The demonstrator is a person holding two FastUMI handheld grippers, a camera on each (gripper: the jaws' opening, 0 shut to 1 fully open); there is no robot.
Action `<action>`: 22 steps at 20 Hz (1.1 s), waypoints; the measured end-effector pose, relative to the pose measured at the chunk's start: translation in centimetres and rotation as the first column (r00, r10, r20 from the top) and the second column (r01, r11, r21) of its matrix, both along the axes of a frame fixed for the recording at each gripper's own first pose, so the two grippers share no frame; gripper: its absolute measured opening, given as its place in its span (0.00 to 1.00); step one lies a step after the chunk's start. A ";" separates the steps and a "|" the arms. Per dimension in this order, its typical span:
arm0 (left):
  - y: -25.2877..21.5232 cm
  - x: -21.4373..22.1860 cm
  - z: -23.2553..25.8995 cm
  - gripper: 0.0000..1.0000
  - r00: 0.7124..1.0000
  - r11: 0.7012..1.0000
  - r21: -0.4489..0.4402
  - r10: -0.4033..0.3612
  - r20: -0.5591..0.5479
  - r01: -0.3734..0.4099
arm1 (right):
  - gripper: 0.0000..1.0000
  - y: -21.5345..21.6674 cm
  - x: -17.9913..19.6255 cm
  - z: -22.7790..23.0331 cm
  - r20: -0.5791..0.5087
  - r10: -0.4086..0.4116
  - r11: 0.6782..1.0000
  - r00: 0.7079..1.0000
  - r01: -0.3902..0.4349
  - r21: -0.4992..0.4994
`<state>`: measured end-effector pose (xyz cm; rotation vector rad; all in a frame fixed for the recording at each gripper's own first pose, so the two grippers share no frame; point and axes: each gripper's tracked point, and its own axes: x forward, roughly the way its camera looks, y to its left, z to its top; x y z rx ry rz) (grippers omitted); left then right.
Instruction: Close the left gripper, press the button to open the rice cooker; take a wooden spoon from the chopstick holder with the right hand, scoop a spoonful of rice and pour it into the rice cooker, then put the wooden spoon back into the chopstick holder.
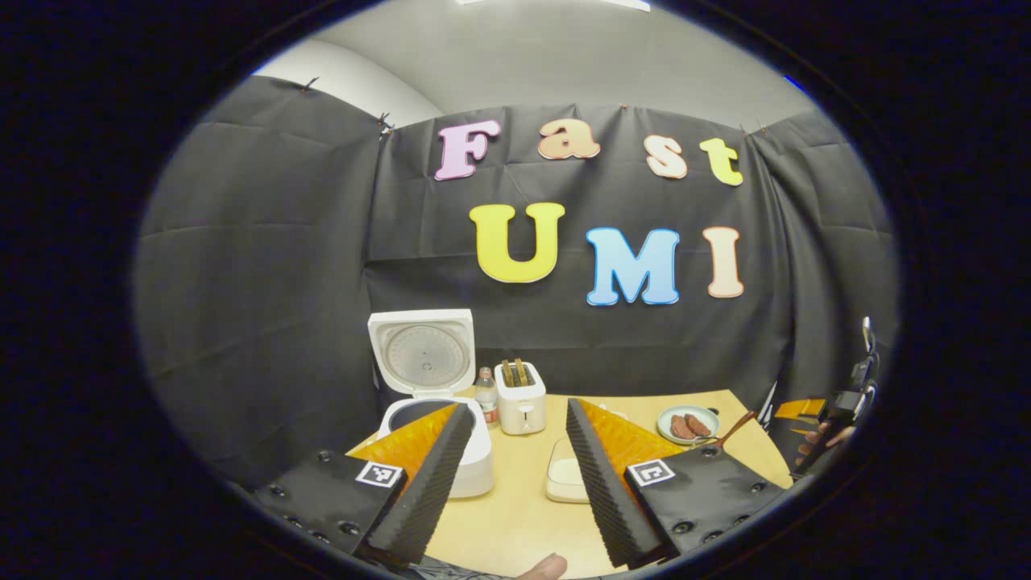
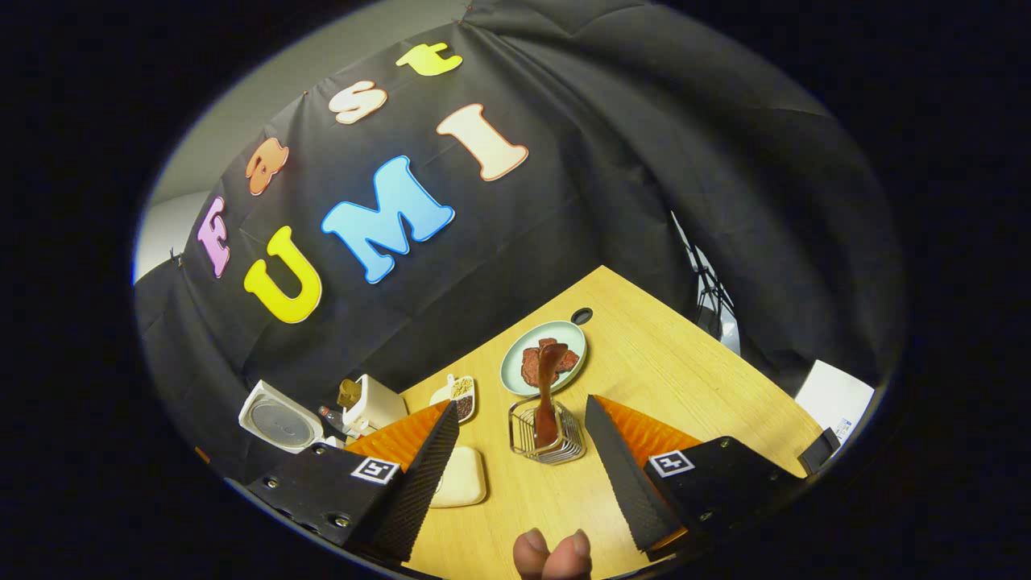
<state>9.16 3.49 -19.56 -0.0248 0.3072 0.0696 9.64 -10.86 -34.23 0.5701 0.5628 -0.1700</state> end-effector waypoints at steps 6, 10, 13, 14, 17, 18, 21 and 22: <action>8.7 6.4 0.5 0.84 0.996 0.996 -0.071 -0.044 0.081 0.049 | 0.96 6.8 -5.9 5.4 0.085 -0.091 0.995 0.992 0.095 -0.040; 12.3 11.8 0.5 0.88 0.992 0.991 -0.123 -0.031 0.120 0.046 | 0.96 12.8 -8.7 7.4 0.141 -0.081 0.994 0.987 0.091 -0.065; 15.0 16.4 1.9 0.89 0.984 0.994 -0.107 0.019 0.177 0.001 | 0.97 16.2 -9.9 8.1 0.132 -0.020 0.990 0.991 0.038 -0.137; 16.0 18.0 2.1 0.82 0.981 0.995 -0.102 0.043 0.191 -0.023 | 0.96 17.1 -10.2 8.3 0.120 -0.005 0.990 0.993 0.022 -0.139; 18.2 23.7 1.2 0.95 0.976 0.993 -0.085 0.102 0.192 -0.087 | 0.97 19.1 -11.2 8.8 0.108 0.005 0.991 0.994 0.010 -0.135; 18.9 25.5 0.8 0.82 0.975 0.992 -0.078 0.116 0.189 -0.103 | 0.96 19.6 -11.8 8.8 0.102 0.006 0.990 0.995 0.008 -0.140; 22.0 31.5 -0.6 0.82 0.967 0.983 -0.002 0.180 0.178 -0.183 | 0.96 21.6 -13.5 7.6 0.058 0.044 0.987 0.997 -0.034 -0.155; 22.7 33.6 -1.2 0.82 0.969 0.980 0.023 0.192 0.158 -0.198 | 0.96 22.0 -14.1 7.1 0.043 0.054 0.986 0.998 -0.047 -0.158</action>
